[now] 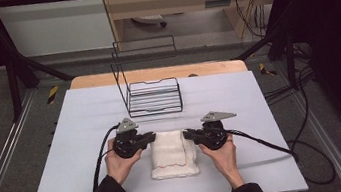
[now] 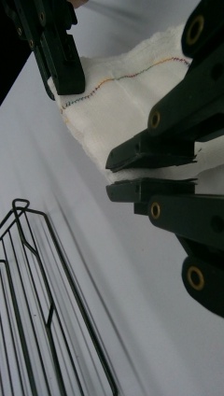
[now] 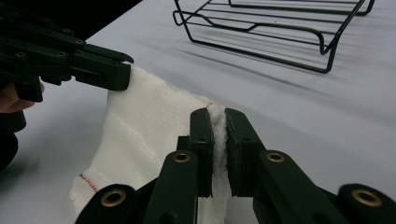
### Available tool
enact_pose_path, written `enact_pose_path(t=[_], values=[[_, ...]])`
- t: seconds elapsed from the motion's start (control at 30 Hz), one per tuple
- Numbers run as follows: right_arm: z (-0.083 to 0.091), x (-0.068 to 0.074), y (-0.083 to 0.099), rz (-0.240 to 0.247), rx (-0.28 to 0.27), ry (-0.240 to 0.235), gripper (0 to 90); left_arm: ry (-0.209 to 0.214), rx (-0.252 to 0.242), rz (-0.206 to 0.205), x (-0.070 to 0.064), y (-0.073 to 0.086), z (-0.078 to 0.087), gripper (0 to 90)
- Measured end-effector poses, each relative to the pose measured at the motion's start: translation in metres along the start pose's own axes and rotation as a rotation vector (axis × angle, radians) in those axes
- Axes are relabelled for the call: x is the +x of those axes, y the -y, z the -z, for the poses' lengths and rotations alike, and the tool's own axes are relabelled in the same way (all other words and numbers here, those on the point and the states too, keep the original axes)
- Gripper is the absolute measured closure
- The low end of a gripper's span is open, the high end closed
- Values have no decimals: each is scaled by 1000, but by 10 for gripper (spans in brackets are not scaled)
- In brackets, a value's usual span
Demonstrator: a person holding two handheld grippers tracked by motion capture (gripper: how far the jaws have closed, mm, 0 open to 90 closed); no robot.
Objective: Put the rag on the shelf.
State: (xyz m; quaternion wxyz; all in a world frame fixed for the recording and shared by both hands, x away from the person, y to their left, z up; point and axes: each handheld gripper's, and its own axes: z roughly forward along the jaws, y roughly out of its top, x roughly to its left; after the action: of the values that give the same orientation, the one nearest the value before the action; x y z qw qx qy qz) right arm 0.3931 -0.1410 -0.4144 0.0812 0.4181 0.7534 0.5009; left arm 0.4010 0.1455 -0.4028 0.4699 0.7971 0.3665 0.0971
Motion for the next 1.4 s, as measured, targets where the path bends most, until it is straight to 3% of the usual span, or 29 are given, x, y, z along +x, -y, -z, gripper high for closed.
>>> enact_pose_path(t=[0.23,0.83,1.4], values=[[10,3,-4,9,-44,-4,824,3,-38,-19,-6,-5,8,829],[33,20,-19,103,-156,25,825,-5,-144,-69,-19,-18,30,830],[47,35,-30,157,-241,34,825,-25,-245,-101,-29,-28,49,830]])
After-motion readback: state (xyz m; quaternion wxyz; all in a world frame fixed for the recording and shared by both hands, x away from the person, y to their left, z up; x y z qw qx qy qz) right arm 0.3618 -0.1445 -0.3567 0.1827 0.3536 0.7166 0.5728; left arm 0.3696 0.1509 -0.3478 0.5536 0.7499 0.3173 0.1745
